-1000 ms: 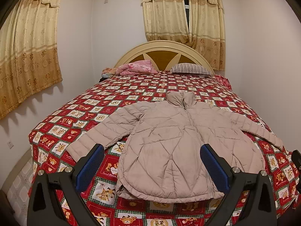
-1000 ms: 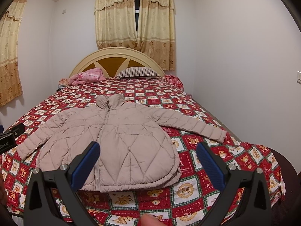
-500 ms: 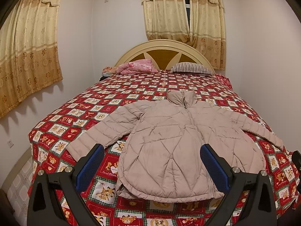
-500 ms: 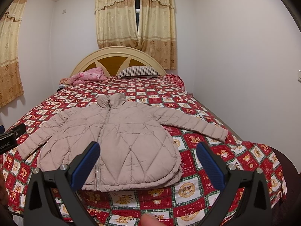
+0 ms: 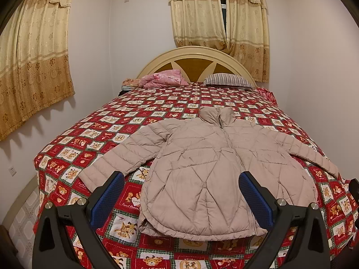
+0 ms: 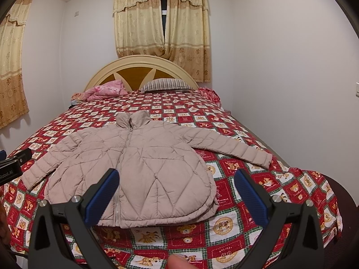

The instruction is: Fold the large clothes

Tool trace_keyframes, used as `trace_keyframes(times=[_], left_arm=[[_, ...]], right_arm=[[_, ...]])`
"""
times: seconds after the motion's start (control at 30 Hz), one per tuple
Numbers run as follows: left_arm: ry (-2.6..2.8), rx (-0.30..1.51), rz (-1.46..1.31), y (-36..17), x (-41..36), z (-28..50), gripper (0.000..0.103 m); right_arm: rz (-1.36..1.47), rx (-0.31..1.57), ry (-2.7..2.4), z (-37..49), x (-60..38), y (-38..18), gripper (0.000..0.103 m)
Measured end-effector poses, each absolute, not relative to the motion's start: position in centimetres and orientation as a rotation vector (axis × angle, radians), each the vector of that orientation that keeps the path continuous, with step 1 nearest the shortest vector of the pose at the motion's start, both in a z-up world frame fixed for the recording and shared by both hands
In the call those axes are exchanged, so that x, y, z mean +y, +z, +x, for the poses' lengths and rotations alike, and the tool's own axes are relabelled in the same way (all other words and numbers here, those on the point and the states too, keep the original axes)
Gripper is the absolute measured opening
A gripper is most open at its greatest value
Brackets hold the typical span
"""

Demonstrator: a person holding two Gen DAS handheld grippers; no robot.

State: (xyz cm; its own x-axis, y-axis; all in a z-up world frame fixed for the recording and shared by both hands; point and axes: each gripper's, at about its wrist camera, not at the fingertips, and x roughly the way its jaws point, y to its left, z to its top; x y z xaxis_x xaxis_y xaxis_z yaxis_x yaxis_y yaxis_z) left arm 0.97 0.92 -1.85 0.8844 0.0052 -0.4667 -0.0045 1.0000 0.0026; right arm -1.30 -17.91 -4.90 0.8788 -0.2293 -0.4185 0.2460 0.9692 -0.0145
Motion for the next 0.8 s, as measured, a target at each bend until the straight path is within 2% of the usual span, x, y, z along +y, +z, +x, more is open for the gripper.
trace_keyframes(times=[0.53, 0.8], left_arm=[[-0.015, 0.492, 0.016, -2.7, 0.9, 1.9, 0.102], [0.019, 0.504, 0.091, -5.6, 0.3, 8.0, 0.102]], right_arm=[[0.076, 0.419, -0.229, -1.0, -18.7, -5.4, 0.103], [0.230, 0.521, -0.310, 2.9, -26.1, -9.9, 0.103]])
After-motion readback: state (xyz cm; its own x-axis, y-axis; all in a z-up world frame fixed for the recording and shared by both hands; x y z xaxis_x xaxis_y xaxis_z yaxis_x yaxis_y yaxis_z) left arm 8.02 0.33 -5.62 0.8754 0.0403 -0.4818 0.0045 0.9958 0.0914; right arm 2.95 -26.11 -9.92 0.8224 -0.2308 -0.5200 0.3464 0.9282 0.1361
